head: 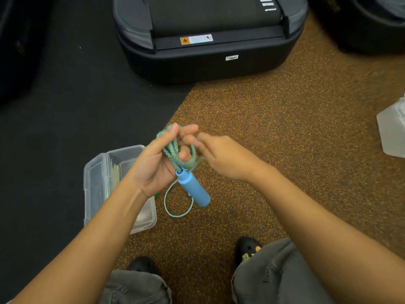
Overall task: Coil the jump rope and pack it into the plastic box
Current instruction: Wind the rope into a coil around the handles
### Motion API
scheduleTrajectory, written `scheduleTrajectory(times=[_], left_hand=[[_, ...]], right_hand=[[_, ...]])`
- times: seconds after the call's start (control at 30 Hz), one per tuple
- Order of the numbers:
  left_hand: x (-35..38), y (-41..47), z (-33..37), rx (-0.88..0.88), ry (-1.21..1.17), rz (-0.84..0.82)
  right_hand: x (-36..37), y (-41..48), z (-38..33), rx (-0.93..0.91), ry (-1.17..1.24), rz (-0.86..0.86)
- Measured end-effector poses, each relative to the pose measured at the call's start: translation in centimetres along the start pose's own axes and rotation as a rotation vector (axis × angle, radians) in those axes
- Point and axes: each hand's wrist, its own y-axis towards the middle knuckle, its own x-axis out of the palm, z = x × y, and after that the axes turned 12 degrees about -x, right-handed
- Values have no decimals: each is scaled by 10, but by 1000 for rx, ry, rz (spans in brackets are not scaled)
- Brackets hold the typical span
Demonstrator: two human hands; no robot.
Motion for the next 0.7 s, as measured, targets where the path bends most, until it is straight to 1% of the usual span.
scheduleTrajectory(times=[0.07, 0.17, 0.23, 0.33, 0.4, 0.47, 0.53, 0.57, 0.6, 0.7], left_hand=[[-3, 1, 1, 18, -32, 67], [-7, 6, -2, 24, 29, 167], [-12, 9, -6, 42, 42, 241], [-21, 12, -5, 104, 59, 352], [-24, 13, -5, 112, 193, 408], [-25, 14, -10, 67, 459, 448], [-24, 14, -17, 10, 674, 444], [-22, 13, -18, -15, 727, 437], [-21, 12, -19, -37, 733, 431], [-15, 9, -12, -88, 594, 374]], right_hand=[[9, 0, -6, 35, -9, -135], [17, -3, -13, 73, -12, -291], [18, -6, -15, 90, -65, -388], [20, -10, -22, 53, -115, -448], [21, -11, -28, -12, -99, -426], [19, -10, -32, -71, -74, -375], [15, -9, -33, -116, -76, -297], [13, -9, -33, -131, -83, -253], [11, -8, -31, -143, -90, -209], [6, -5, -26, -154, -90, -86]])
